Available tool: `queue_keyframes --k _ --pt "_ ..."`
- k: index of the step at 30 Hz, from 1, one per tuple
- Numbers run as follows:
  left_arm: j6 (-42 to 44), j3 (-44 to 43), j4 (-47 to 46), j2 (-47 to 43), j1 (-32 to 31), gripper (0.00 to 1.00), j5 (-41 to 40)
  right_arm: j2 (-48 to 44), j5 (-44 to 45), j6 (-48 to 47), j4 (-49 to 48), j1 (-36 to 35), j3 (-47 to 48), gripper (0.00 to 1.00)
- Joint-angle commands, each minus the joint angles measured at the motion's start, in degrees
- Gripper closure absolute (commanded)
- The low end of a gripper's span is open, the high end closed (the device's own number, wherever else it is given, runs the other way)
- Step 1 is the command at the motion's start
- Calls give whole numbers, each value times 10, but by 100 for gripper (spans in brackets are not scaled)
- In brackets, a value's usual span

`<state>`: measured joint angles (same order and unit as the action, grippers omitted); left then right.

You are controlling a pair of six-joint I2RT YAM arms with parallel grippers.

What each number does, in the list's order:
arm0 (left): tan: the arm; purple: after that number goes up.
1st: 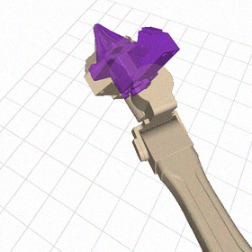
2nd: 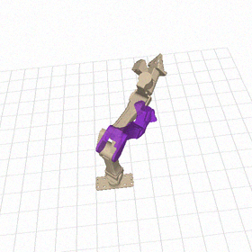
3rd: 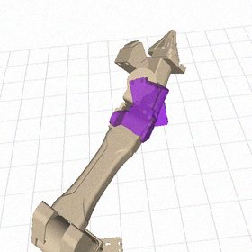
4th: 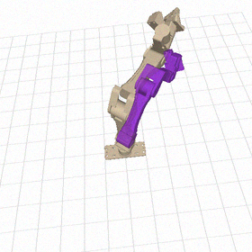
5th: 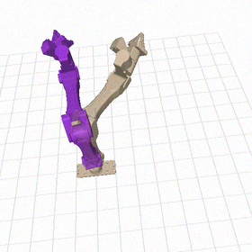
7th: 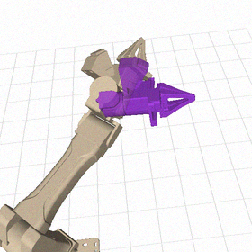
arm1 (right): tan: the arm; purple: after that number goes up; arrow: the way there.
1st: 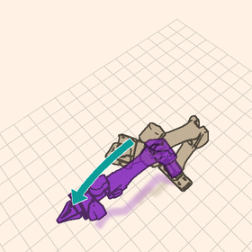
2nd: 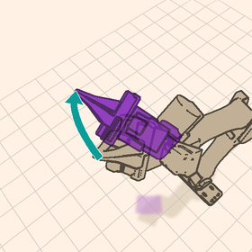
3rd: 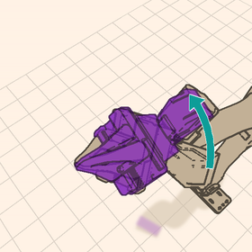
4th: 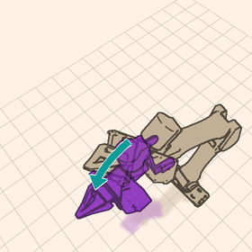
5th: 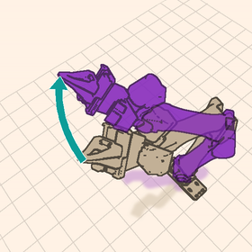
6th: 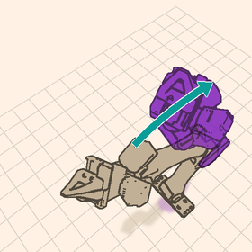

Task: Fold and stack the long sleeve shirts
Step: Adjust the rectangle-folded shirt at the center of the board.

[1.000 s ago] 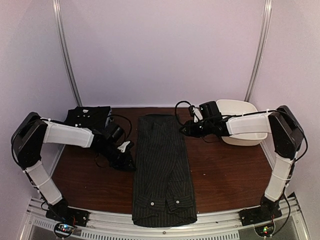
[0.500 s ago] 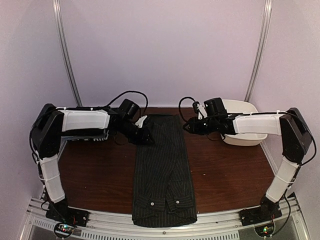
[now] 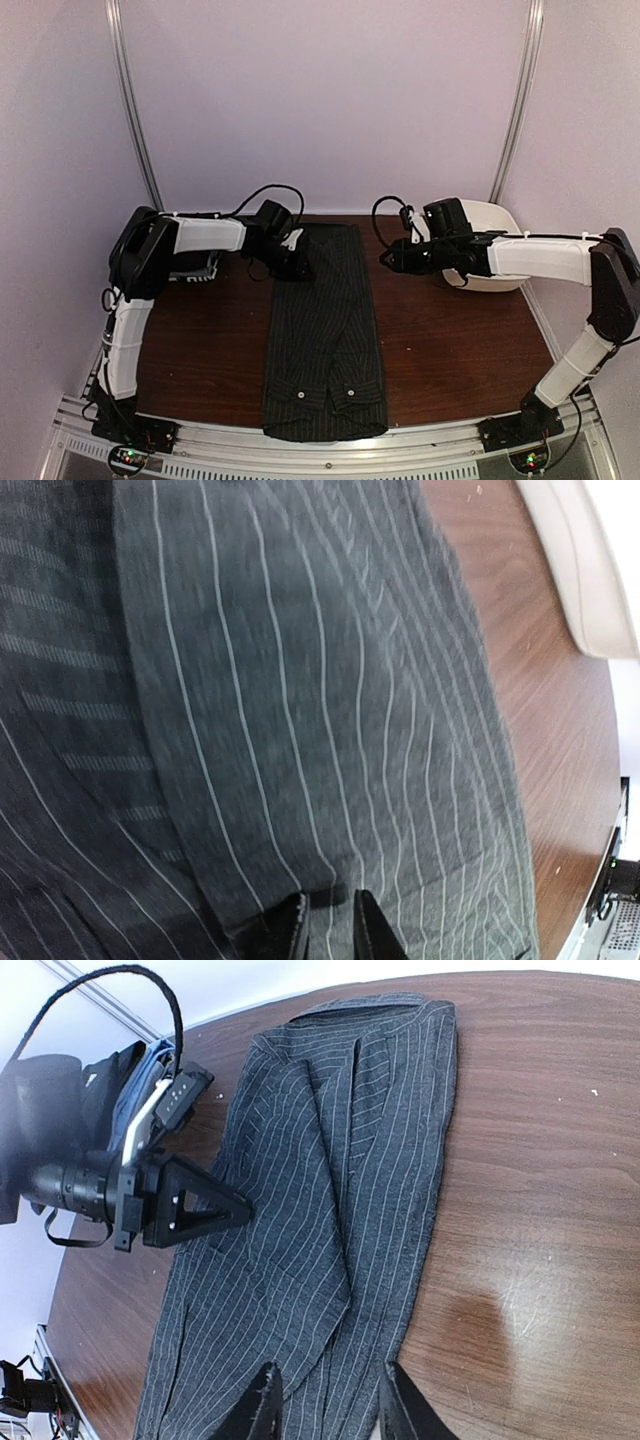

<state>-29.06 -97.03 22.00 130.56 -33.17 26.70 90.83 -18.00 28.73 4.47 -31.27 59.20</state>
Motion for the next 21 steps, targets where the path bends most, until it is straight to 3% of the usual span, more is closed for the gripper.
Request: queue_keyframes --k 1,7,21 --pt "18 -53 -15 25 11 83 -3 -28 11 5 11 -3 -16 65" --pt "13 -119 -14 54 18 83 -9 -35 10 7 14 -3 -22 65" --pt "-5 -318 -20 225 42 83 3 -51 -2 14 20 -4 -41 65"
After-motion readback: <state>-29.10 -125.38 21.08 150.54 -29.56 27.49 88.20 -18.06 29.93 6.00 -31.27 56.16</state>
